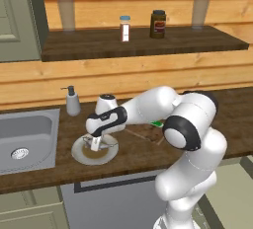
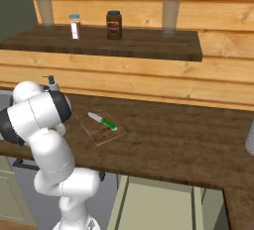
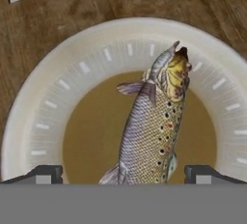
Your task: Pick up the knife from the drawer and place it on the cutting board. Then place the meat from the plate to the cutting board.
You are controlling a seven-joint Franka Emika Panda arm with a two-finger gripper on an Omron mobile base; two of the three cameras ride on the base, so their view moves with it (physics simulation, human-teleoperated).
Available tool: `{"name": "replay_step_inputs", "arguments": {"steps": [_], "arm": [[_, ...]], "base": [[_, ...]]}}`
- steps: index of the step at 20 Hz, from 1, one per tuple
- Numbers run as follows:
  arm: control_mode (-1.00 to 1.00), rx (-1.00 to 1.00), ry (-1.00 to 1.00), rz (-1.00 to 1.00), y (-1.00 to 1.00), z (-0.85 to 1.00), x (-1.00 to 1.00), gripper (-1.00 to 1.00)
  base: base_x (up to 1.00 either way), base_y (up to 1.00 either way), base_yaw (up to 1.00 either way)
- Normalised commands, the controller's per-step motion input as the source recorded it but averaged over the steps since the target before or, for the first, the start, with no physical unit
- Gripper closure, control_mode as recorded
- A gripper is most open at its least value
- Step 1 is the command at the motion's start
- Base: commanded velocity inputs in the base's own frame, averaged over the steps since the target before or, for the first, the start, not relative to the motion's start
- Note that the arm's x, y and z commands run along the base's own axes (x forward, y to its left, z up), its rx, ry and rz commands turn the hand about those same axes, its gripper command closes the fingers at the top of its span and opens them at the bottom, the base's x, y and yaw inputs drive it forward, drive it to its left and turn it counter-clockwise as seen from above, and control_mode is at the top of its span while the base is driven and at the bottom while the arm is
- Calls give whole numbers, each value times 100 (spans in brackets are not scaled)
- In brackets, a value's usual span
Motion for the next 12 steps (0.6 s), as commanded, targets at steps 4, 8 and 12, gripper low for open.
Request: {"name": "replay_step_inputs", "arguments": {"steps": [4, 8, 12], "arm": [[-100, 0, 0, -1, -4, -12, 3, -100], [-100, 0, 0, 0, 0, -17, 9, -100], [-100, 0, 0, 0, 0, -25, 6, -100]], "base": [[0, 0, 0], [0, 0, 0], [0, 0, 0]]}}
